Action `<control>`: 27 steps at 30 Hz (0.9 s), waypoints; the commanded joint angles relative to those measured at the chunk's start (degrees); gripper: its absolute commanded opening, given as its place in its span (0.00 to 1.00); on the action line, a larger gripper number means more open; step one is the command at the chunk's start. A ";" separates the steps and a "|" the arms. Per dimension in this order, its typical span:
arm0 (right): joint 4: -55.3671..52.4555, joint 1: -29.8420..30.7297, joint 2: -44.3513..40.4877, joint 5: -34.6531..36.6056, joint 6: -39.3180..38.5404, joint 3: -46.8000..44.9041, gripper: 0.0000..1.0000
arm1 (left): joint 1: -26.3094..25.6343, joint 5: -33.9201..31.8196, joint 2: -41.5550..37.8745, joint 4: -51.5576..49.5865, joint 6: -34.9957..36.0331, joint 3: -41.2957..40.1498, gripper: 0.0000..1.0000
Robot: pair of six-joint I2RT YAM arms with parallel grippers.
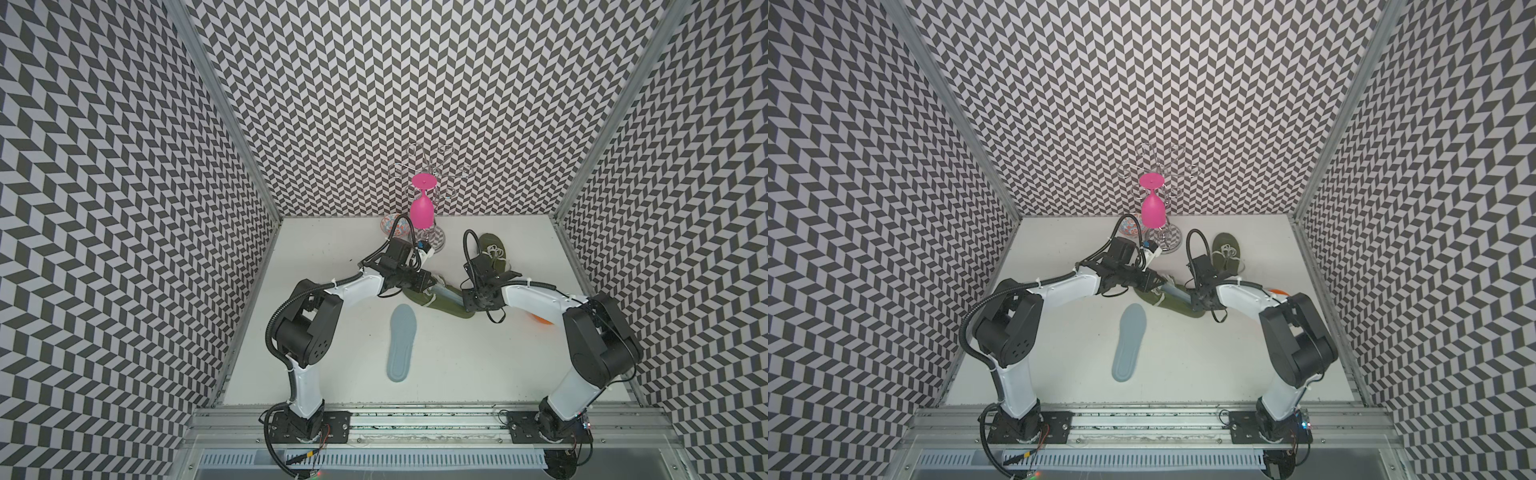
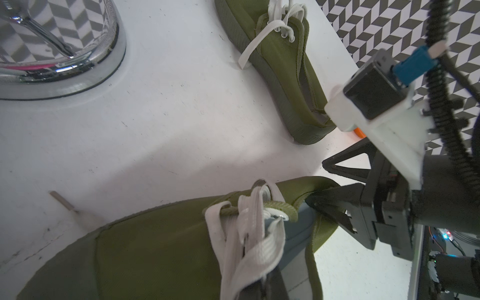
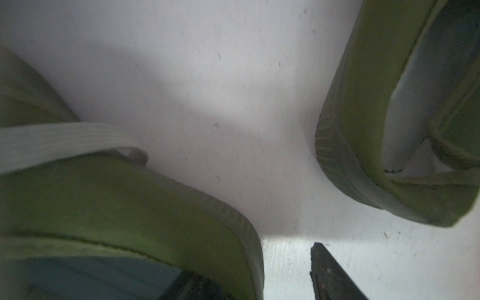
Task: Insert the insole into the shoe
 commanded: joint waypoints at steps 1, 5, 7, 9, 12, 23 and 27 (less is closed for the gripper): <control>0.95 -1.92 0.42 -1.54 1.61 -0.15 0.59 | 0.19 -0.20 -2.66 1.24 1.10 1.49 0.00; 0.70 -1.96 -1.79 -9.91 2.86 4.51 0.53 | 0.19 -1.15 -2.84 0.37 2.54 1.60 0.00; 0.73 -1.97 -1.91 -13.73 3.10 6.14 0.42 | 0.24 -2.56 -2.88 -0.61 4.11 2.04 0.00; 1.55 -1.14 -1.80 -17.98 3.79 5.82 0.36 | 0.44 -4.71 -2.90 -1.55 5.47 2.59 0.00; 6.12 1.71 -2.00 -27.76 6.91 1.77 0.35 | 0.81 -9.62 -1.89 -4.40 8.85 4.71 0.00; 11.90 5.29 -6.54 -40.64 14.31 2.75 0.44 | 1.94 -37.57 -4.41 -5.77 41.70 0.01 0.00; 6.71 1.79 -8.92 -39.71 10.99 3.79 0.45 | 5.74 -40.25 -5.83 0.13 51.27 -1.82 0.00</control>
